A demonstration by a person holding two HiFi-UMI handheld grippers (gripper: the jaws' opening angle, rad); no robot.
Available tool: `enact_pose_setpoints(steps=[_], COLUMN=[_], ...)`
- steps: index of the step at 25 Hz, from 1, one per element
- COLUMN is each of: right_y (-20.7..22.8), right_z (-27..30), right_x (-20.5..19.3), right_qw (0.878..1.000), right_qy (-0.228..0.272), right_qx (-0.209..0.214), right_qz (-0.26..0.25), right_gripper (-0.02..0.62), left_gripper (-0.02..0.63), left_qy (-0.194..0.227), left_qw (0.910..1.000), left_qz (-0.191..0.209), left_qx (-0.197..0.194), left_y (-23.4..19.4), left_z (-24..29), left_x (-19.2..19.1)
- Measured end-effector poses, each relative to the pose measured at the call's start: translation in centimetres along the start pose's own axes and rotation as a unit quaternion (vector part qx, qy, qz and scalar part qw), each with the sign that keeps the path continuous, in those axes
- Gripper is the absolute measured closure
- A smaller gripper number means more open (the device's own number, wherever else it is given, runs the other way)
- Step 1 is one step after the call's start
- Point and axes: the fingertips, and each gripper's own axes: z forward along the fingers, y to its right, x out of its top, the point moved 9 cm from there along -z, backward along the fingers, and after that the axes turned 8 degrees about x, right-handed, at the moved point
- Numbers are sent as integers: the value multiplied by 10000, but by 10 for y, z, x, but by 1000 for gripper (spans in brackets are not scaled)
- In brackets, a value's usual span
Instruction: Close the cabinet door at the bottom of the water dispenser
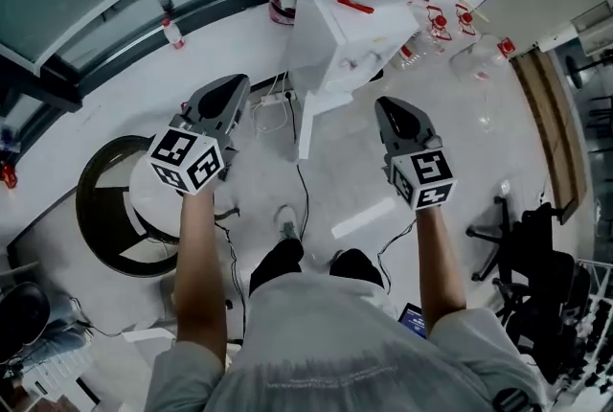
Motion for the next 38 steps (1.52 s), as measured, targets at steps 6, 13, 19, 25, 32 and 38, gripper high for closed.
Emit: enact_pose_setpoints(steps=[6,13,19,25,32,38], right_y=[-8,-31,-55,-85,-103,-106], right_z=[93,166,215,250,281,284], right_x=[-73,-224,-358,-457,-523,-527], right_qw=[9976,9816,9564,9348,9218,9236], right_qy=[-484,-1428,-2099,-2491,-2725,-2964], right_qx=[333,697,952,977,702,741], right_qz=[375,1055,1792,2338,2667,2317], right_gripper=[478,377,323,270,262,342], left_gripper=[588,587,471,468,462,462], left_qy=[-840,-1783,-2542,-3052,-3489,-3669], left_qw=[9963,9819,9655,9513,9367,9294], left_qz=[-135,180,40,-28,-5,122], left_qx=[73,612,557,429,307,369], left_y=[-44,-66,-68,-59,-52,-44], left_z=[21,30,41,56,60,71], left_x=[-103,-240,-353,-437,-495,-501])
